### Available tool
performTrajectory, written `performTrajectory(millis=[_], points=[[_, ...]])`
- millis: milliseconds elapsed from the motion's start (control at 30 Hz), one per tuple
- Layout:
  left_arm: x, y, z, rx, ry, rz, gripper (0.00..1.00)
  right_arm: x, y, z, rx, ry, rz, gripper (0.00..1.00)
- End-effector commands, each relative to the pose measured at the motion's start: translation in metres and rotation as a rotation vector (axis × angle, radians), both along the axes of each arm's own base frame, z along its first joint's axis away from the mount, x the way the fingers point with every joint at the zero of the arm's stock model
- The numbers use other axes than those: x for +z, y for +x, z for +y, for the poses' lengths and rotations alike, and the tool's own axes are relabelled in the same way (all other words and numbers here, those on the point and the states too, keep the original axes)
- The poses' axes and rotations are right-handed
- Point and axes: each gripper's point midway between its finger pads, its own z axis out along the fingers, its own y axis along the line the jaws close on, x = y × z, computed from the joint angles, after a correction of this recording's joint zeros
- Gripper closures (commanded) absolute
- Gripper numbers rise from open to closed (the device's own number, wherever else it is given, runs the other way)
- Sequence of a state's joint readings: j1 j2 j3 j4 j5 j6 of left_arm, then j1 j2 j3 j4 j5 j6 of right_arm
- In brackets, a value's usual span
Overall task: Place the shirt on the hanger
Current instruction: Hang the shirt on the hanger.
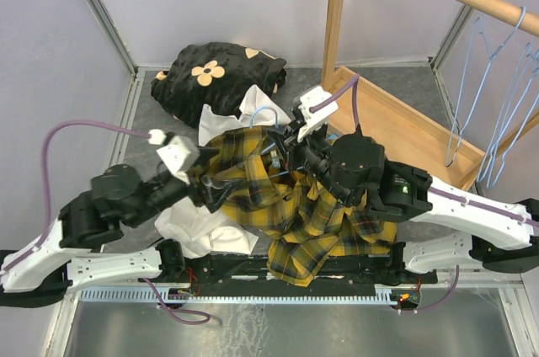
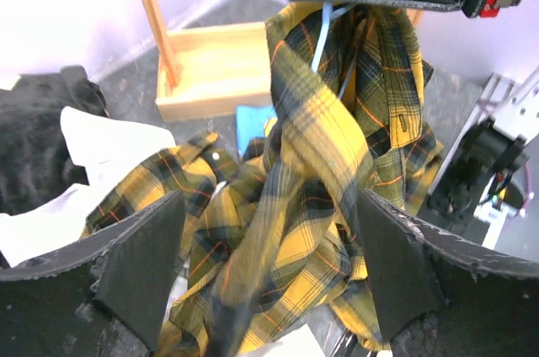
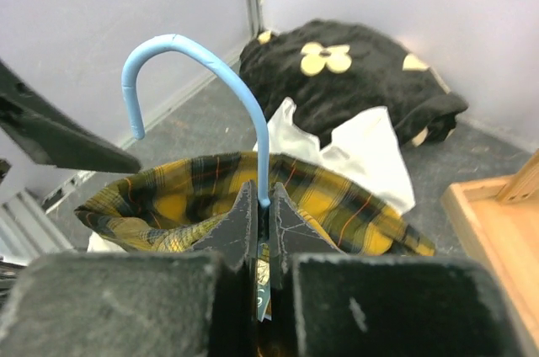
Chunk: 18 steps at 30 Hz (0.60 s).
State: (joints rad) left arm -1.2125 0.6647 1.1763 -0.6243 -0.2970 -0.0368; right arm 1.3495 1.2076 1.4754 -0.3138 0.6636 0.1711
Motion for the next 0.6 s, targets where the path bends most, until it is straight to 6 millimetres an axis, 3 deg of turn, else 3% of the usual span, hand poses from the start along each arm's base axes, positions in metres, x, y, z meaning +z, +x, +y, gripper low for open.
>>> performTrajectory(millis=[0,300,567], points=[[0.057,0.003,0.036,0.108,-0.247,-0.029,0.11,0.078,0.015,-0.029,-0.1,0.07,-0.148,1.0],[0.078,0.001,0.074,0.179,-0.36,-0.035,0.11,0.215,0.015,-0.053,-0.136,0.164,-0.392,1.0],[0.09,0.004,0.079,0.207,-0.369,-0.063,0.12,0.3,0.01,-0.077,-0.218,0.258,-0.592,1.0]])
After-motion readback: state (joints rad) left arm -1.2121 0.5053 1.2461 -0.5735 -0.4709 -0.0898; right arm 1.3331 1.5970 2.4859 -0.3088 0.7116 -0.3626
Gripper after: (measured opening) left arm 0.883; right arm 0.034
